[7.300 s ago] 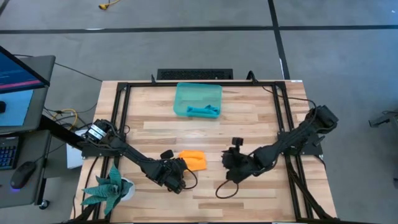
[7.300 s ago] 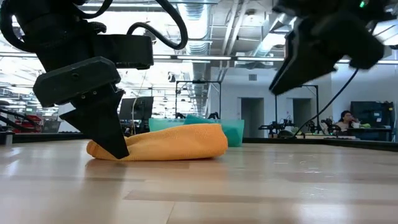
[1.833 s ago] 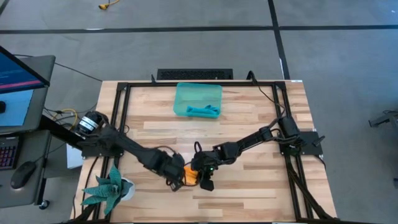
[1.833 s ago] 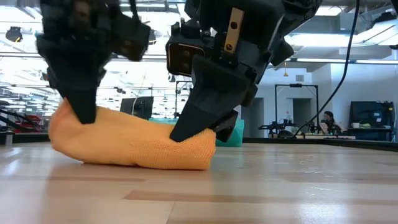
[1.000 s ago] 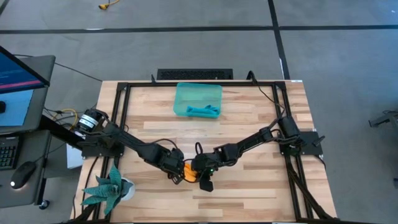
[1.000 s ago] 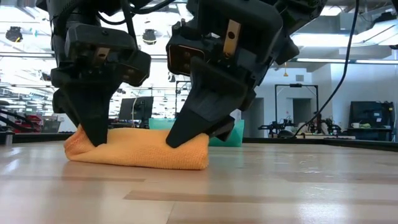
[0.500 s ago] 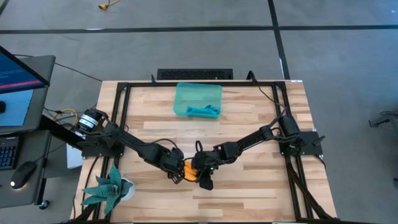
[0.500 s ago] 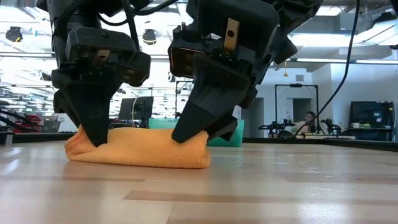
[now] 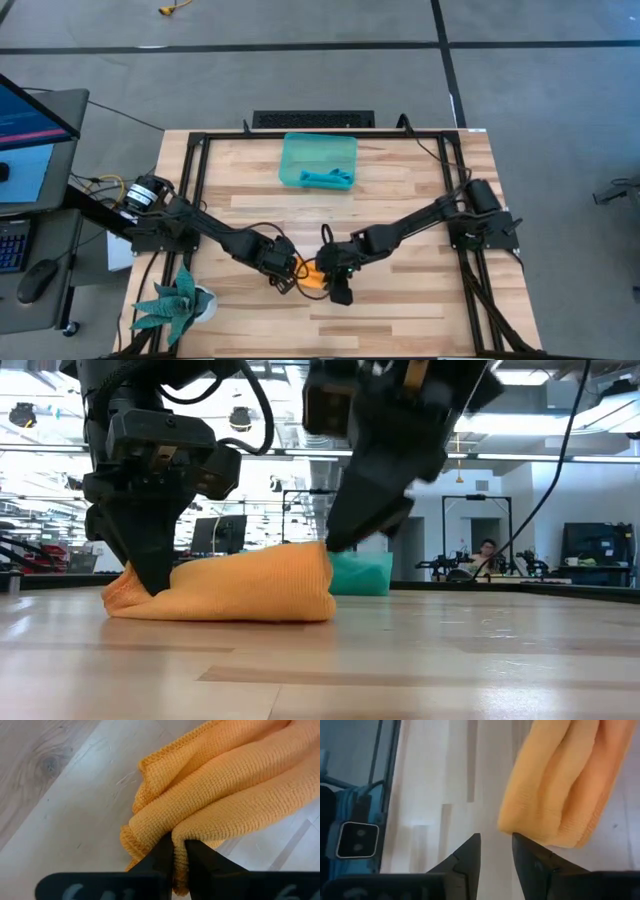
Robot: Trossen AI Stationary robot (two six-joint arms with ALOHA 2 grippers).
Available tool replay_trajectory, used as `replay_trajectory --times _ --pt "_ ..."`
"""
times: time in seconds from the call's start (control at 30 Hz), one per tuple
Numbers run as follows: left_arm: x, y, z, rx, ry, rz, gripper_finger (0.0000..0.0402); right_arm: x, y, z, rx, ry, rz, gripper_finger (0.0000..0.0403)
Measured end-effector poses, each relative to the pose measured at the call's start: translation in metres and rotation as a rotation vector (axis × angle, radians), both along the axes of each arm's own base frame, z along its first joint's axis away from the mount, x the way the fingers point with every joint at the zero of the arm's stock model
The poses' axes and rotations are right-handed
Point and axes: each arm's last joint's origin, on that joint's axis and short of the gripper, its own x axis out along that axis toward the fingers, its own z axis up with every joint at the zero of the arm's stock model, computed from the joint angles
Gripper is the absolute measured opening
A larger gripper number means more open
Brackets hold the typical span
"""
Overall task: Roll microfiber towels into tight, uniform cylinder then place into a basket
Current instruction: Roll the yellow microfiber cloth
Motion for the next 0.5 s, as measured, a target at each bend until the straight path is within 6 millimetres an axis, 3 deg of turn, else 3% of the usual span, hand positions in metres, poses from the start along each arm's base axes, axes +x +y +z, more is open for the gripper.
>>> replay_trajectory --times 0.3,0.5 --pt "0.0 0.0 0.0 -0.007 0.002 0.015 0.0021 -0.03 0.027 0.038 -0.178 -0.082 0.025 0.0133" --pt "0.0 0.0 0.0 -0.008 0.002 0.018 0.0021 -0.041 0.057 0.032 -0.215 -0.154 0.149 0.0134"
